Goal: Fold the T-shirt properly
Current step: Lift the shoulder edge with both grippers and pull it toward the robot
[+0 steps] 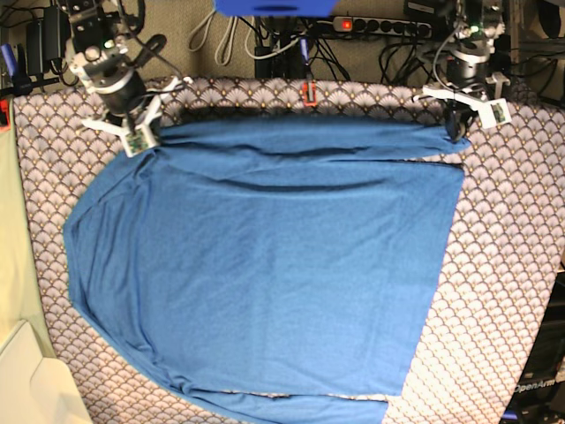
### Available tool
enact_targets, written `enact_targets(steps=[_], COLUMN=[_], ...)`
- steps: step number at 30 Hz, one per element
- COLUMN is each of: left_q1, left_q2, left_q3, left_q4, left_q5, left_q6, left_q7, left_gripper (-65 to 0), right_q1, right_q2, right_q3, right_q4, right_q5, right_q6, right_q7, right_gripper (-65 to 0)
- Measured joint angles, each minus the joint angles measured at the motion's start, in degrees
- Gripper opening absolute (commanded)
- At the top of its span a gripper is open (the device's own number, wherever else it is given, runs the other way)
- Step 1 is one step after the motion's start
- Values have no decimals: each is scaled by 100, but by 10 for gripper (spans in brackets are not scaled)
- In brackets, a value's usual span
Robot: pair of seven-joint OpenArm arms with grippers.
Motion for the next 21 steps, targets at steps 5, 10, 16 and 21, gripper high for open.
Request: enact_targets(steps=[5,10,16,21], left_q1=[-286,-507,-802,-1095], left_q2=[0,0,0,-2], left_q3=[0,0,-4,-7], left_q4=[4,0,-2,-22], left_q5=[-2,-2,-2,0], left_q6=[-13,22,31,28], left_q7=[15,42,31,15], left_gripper=[-647,-647,-647,-647], right_q1=[79,157,387,658], right_q2=[-13,0,0,0], right_q3=[79,79,79,72], right_q4=[39,39,37,37], right_q5=[2,0,-2,0], right_q6=[2,13,15,13], right_q7=[44,-7,-9,-4], right_gripper=[-650,-650,-650,-650])
